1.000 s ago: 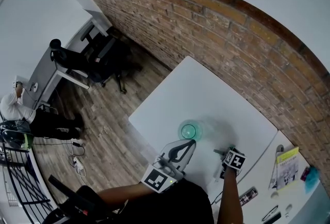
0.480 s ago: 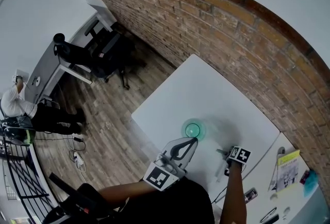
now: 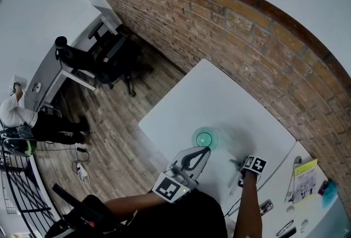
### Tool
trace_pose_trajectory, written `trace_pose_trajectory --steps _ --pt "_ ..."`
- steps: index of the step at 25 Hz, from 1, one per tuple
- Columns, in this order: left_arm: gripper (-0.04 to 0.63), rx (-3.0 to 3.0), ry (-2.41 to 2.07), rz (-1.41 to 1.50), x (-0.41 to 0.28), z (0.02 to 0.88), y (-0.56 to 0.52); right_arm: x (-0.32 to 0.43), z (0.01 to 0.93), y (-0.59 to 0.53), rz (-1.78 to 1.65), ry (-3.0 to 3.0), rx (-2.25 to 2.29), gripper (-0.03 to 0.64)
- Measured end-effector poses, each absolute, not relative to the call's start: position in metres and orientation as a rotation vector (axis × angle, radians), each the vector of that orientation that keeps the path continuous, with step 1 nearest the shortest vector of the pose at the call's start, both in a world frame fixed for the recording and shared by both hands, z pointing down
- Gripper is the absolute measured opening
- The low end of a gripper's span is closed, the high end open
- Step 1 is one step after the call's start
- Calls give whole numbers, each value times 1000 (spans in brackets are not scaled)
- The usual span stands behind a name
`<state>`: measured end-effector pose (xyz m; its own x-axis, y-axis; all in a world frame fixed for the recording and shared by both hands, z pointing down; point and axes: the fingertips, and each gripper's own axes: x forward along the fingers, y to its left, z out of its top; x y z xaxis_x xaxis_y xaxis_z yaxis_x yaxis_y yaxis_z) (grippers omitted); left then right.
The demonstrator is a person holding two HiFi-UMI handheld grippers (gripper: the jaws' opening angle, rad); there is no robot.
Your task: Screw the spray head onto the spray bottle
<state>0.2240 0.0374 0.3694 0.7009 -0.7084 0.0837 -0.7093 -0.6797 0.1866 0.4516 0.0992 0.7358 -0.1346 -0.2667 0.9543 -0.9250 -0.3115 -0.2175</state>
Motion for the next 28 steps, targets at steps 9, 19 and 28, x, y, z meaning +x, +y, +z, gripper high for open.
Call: trace_pose_trajectory --steps 9,19,28 --pt "0 2705 -1171 -11 213 363 36 454 728 105 1349 -1389 1588 75" --pt "0 2704 -1164 -27 207 362 44 457 686 117 1235 -1505 1705 75" --pt "0 2733 -1107 -75 214 354 56 448 631 118 1135 -1662 1810 74"
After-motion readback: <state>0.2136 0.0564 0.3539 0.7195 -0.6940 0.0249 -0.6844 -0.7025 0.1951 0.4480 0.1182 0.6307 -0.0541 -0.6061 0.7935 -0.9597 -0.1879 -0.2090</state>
